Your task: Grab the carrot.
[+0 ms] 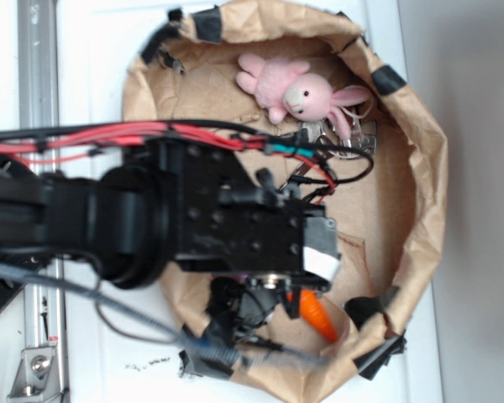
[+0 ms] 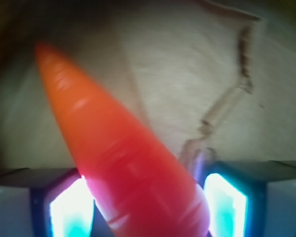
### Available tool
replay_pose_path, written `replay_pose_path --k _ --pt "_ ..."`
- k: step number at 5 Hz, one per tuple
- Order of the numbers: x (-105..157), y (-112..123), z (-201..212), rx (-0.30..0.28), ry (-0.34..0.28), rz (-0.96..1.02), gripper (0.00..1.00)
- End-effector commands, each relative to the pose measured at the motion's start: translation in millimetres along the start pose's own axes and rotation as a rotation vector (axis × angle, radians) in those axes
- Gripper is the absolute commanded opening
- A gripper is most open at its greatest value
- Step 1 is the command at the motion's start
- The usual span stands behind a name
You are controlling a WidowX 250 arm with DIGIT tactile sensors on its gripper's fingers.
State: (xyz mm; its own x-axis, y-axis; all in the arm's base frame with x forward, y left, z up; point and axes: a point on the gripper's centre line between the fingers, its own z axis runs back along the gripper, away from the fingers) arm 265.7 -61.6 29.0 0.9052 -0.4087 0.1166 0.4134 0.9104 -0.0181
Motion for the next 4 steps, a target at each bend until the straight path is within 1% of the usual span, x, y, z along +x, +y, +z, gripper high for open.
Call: replay_pose_path --k 1,2,3,4 --pt "22.8 34.3 53.2 0.106 -0.125 0.347 0.00" --pt "8.6 54.0 82.6 0.108 -0.118 0.499 0.00" --pt "-17.4 65.6 120.8 0.124 -0.132 0.732 0.00" --pt "-28.8 61.4 148.6 0.055 -0.141 0.828 0.00"
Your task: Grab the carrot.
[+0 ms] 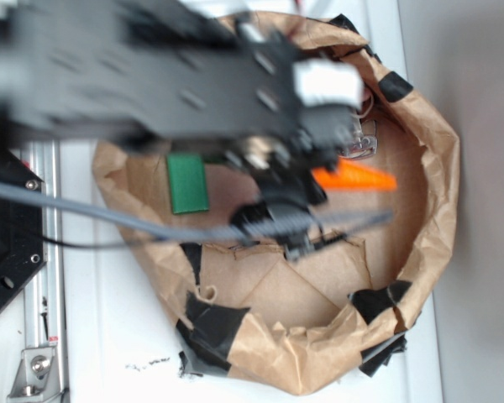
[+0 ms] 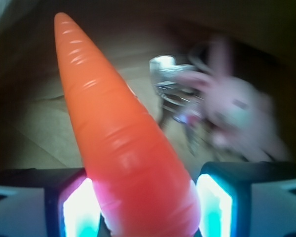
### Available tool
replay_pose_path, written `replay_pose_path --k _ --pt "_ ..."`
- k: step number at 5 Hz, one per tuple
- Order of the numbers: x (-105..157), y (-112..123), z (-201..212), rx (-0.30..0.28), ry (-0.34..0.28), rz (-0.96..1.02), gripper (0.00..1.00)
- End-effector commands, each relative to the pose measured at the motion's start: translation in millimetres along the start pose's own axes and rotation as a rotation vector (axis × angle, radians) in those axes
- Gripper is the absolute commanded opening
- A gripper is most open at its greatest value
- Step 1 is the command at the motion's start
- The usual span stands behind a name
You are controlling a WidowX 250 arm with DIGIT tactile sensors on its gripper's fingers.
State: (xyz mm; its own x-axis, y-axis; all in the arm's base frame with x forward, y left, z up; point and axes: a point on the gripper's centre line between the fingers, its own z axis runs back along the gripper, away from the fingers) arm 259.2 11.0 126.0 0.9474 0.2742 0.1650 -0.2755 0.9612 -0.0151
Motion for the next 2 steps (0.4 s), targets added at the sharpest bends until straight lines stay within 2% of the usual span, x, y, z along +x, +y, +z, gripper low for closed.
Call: replay_pose_path --k 1,2 --pt "-7.9 0.3 65.1 -0.036 -0.118 0.177 0.00" --pt "-11.6 -4.6 70.3 -0.029 -0.154 0.172 0.00"
